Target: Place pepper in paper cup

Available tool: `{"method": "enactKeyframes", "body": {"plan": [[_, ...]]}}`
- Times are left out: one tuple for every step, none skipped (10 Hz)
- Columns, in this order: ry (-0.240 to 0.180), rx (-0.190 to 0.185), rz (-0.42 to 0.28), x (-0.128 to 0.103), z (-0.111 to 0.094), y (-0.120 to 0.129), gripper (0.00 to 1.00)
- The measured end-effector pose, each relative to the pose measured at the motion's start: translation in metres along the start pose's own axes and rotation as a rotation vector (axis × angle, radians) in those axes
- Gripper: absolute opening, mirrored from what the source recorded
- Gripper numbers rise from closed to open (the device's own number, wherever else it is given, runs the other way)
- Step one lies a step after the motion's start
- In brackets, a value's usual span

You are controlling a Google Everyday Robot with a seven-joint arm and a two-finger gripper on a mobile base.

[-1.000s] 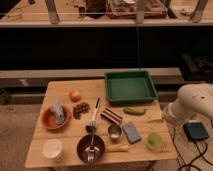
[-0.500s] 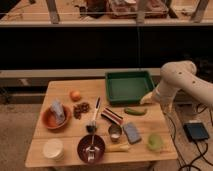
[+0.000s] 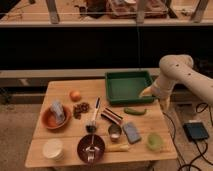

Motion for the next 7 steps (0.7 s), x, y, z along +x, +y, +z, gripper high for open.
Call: {"method": "enactKeyframes", "body": {"plan": [[0.028, 0.019, 0.063, -0.006, 0.001, -0.004, 0.8], [0.078, 0.051, 0.167, -0.016, 0.003, -0.015, 0.8], [0.121, 0.07, 0.273, -0.023, 0.005, -0.022, 0.8], [0.158, 0.068, 0.391, -0.023, 0.007, -0.023, 0.8], [0.176, 0.067, 0.483, -0.025, 0.009, -0.027, 0.8], [0.194, 0.069, 0.562, -0.027, 0.01, -0.032, 0.8], [0.21, 0.07, 0.617, -0.027, 0.011, -0.032, 0.8]]}}
